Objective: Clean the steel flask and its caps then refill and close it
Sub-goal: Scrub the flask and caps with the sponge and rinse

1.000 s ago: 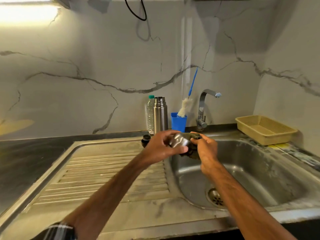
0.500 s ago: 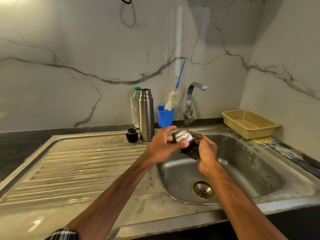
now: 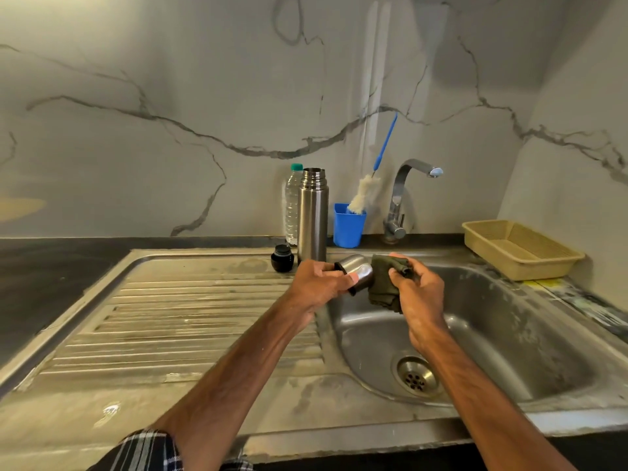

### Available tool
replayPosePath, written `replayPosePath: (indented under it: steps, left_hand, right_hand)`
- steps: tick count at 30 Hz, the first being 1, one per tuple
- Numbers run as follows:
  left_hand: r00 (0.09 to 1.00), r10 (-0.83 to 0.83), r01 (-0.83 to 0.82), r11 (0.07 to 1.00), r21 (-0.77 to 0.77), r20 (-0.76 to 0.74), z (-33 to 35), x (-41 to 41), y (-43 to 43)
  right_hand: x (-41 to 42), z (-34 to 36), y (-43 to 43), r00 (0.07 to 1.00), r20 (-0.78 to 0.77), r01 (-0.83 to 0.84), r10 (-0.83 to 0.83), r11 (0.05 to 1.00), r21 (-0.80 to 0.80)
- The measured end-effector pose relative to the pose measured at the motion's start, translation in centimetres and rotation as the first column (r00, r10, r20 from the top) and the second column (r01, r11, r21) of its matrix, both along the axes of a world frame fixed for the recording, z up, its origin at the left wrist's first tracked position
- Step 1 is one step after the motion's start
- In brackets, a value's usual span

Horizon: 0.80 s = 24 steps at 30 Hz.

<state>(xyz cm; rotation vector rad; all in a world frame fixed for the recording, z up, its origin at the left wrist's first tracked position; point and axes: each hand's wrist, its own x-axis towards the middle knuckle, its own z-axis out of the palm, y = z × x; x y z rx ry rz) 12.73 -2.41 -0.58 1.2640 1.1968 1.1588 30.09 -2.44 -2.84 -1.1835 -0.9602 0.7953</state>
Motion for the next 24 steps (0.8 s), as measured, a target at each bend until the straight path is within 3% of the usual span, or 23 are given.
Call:
replayPosePath:
  steps: [4, 10, 16, 21, 24]
  left_hand:
    - [0.991, 0.085, -0.081, 0.996, -0.043, 0.103, -0.2, -0.2, -0.3]
    - [0.963, 0.008, 0.039, 0.985, -0.167, 0.270, -0.2, -0.4, -0.7]
    - [0.936, -0.053, 0.130, 0.971, -0.202, 0.347, -0.2, -1.1, -0.4]
    - [0.879, -0.018, 0.134, 0.968, -0.211, 0.476, -0.4, -2.1, 0.2]
    - [0.874, -0.052, 0.167, 0.966, -0.199, 0.482, -0.2, -2.4, 0.2]
  right_hand:
    - [-0.3, -0.1, -0.1, 1.000, 0.016, -0.024, 0.024, 1.000, 0.006]
    - [-0.1, -0.2, 0.2, 0.995, 0.101, -0.011, 0.007, 0.999, 0.040]
    - [0.1, 0.0, -0.2, 0.952, 0.305, -0.065, 0.028, 0.992, 0.112]
    - [-0.6, 0.3, -1.5, 0.855, 0.517, -0.148, 0.042, 0.975, 0.165]
    - [-0.6, 0.4, -1.4, 0.825, 0.566, -0.146, 0.014, 0.971, 0.190]
